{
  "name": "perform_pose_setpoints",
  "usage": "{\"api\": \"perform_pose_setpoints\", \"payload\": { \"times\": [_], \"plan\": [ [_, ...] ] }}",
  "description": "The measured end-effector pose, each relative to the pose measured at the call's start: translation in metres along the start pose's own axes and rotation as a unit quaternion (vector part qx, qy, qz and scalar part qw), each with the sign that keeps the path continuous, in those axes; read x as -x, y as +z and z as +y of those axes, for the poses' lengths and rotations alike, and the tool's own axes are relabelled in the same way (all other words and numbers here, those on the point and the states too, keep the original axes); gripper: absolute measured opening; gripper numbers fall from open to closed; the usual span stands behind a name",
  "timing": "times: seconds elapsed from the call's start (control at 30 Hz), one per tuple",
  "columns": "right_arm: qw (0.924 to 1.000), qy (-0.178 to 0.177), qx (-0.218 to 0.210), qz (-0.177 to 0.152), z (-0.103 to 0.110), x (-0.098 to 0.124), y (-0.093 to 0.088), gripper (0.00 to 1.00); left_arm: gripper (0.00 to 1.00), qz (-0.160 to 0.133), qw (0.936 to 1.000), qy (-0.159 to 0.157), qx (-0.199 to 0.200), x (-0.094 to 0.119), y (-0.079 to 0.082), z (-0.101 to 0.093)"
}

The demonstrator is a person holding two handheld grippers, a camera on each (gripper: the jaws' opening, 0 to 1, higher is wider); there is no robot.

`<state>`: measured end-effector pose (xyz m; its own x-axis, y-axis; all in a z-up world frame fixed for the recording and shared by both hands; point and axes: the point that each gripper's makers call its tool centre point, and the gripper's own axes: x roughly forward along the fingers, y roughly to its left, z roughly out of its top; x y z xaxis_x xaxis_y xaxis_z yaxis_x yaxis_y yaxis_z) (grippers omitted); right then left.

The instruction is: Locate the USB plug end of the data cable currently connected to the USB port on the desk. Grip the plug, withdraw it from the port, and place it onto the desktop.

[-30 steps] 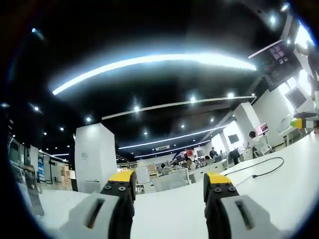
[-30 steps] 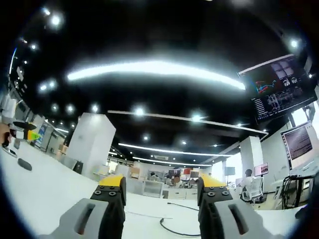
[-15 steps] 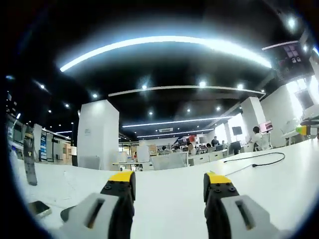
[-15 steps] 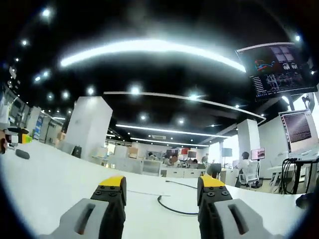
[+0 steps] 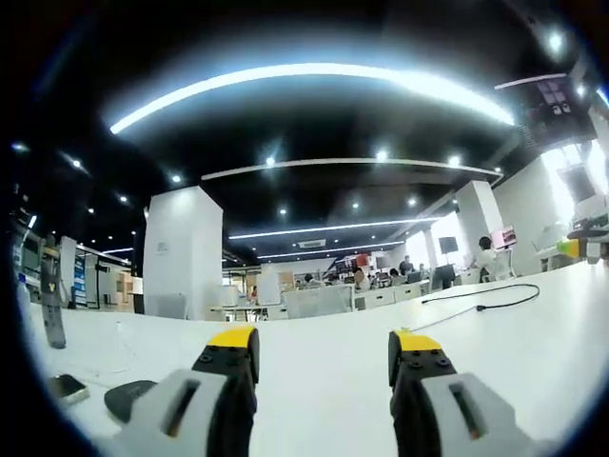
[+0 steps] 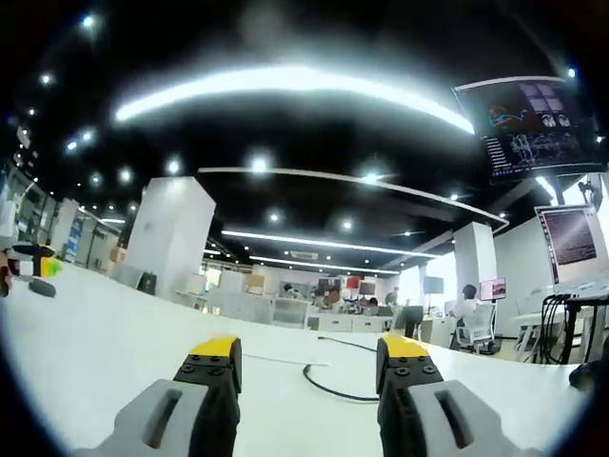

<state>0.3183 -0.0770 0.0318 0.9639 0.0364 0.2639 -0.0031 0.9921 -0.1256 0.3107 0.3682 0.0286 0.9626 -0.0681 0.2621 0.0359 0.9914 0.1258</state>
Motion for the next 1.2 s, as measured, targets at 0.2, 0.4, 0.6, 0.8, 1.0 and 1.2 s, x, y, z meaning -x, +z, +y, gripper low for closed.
{"api": "perform_pose_setpoints", "payload": {
  "times": [0.2, 0.4, 0.6, 0.8, 1.0, 1.2],
  "plan": [
    [1.0000, -0.003, -0.001, 0.000, -0.0033, 0.0013, -0.0005, 0.58, 0.55, -0.001, 1.0000, -0.001, -0.003, 0.0008, 0.0017, -0.0026],
    [1.0000, -0.004, -0.003, 0.002, -0.0039, 0.0009, -0.0011, 0.58, 0.55, -0.006, 1.0000, 0.000, -0.002, 0.0018, 0.0057, -0.0028],
    [1.0000, -0.001, -0.002, 0.003, -0.0026, 0.0009, -0.0010, 0.57, 0.55, -0.003, 1.0000, -0.002, -0.002, 0.0018, 0.0044, -0.0045],
    [1.0000, 0.000, -0.001, 0.003, -0.0023, 0.0011, -0.0003, 0.57, 0.55, -0.002, 1.0000, -0.003, -0.001, 0.0028, 0.0028, -0.0062],
    [1.0000, 0.001, -0.001, 0.001, -0.0021, 0.0018, 0.0005, 0.57, 0.55, -0.003, 1.0000, -0.001, -0.002, 0.0031, 0.0033, -0.0056],
    [1.0000, 0.002, 0.002, 0.002, -0.0004, 0.0029, -0.0017, 0.57, 0.55, -0.002, 1.0000, 0.004, 0.000, 0.0046, -0.0005, -0.0033]
  ]
}}
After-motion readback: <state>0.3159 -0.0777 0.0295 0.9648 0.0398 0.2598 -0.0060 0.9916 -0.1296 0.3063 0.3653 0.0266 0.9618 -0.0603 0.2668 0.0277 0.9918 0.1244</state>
